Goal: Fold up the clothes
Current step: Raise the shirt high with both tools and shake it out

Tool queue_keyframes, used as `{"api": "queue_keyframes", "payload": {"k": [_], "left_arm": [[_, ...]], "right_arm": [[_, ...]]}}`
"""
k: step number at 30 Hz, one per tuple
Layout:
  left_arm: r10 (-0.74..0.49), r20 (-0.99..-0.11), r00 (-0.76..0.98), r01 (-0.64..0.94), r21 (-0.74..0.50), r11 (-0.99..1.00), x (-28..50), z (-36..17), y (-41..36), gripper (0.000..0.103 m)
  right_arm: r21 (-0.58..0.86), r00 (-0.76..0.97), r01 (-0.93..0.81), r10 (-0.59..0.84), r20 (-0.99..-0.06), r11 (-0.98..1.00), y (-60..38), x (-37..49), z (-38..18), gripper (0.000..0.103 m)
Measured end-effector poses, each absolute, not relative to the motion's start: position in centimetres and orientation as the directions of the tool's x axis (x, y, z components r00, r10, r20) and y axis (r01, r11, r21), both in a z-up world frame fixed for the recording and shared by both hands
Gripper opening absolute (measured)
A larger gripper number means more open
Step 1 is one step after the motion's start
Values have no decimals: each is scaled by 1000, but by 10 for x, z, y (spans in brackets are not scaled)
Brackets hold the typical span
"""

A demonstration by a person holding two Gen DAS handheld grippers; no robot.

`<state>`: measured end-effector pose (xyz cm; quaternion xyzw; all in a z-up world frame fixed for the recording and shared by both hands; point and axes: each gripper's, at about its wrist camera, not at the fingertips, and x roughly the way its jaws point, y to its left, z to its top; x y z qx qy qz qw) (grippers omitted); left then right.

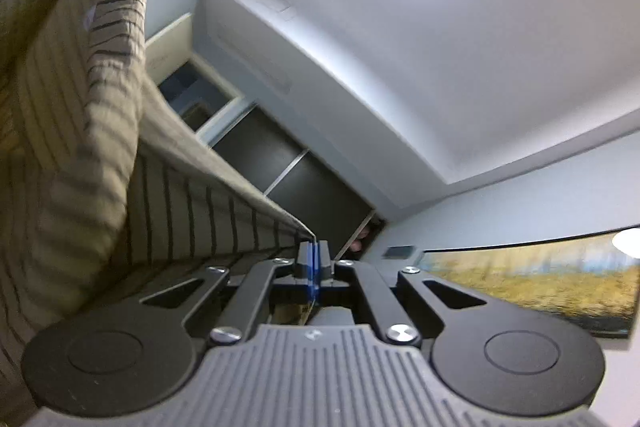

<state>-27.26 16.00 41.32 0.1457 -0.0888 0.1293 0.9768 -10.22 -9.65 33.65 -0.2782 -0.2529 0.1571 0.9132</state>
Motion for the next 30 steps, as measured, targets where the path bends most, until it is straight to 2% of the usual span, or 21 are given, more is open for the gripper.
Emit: {"api": "queue_keyframes", "payload": {"k": [5,9,15,23,27,30], "left_arm": [[166,116,979,-195,313,930,-264,383,151,0],[163,109,981,-188,285,940,-272,378,154,0],[158,189,969,-204,253,946,-316,389,163,0],[129,388,912,-240,251,938,-364,407,135,0],[107,430,896,-236,259,937,-369,417,125,0],[108,408,907,-232,268,935,-356,419,124,0]], "right_arm": [[-465,812,-34,295,503,885,-127,-110,362,1],[-491,786,-12,312,534,871,-129,-127,371,1],[-505,741,25,323,589,863,-140,-156,363,1],[-447,665,65,295,686,892,-160,-196,367,1],[-420,649,62,283,707,906,-168,-202,376,1],[-414,661,46,283,695,909,-166,-192,380,1]]}}
